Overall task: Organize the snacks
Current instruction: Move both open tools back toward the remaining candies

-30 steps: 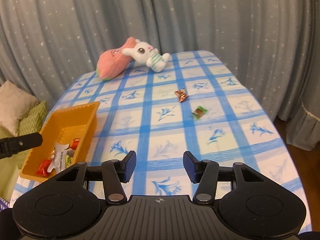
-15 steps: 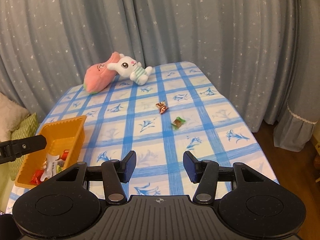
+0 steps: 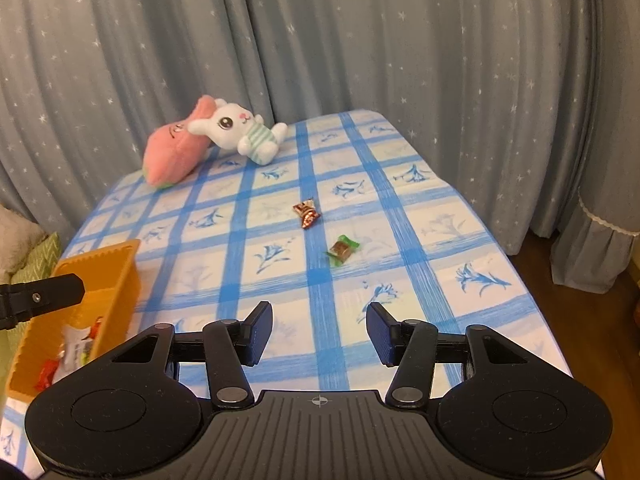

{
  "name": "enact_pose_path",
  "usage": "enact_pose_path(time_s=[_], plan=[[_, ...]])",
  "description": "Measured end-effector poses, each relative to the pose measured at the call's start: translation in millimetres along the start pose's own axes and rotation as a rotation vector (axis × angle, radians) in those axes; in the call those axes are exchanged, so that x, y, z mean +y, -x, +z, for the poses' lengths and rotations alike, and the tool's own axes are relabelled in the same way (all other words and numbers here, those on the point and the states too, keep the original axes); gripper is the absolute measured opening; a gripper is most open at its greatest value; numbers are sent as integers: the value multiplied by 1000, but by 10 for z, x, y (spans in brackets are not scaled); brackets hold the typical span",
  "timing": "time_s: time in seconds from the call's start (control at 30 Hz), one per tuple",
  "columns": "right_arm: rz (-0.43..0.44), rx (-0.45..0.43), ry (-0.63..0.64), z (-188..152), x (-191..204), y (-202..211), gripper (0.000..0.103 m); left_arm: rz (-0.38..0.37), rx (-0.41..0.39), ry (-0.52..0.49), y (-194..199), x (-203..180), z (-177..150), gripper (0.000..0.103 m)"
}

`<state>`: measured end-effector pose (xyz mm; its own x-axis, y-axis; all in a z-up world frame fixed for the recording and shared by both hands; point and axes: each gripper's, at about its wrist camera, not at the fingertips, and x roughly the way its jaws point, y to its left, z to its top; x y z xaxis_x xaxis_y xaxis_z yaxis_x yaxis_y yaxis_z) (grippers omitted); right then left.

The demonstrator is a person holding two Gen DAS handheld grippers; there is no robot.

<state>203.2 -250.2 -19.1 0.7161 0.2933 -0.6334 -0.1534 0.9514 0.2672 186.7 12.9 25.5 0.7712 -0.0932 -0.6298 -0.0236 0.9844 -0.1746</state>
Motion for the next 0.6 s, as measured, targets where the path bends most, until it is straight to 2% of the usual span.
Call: enact_pose_path(time_s=[0.3, 0.57, 0.6], plan=[[-9, -1, -31, 171, -287, -704, 52, 26, 12, 7, -670, -49, 117, 86], [24, 6, -41, 289, -379, -1431, 52, 36, 26, 28, -1218, -60, 160, 88], [32, 9, -48, 292, -392, -1518, 49, 37, 28, 30, -1273, -60, 156, 88]])
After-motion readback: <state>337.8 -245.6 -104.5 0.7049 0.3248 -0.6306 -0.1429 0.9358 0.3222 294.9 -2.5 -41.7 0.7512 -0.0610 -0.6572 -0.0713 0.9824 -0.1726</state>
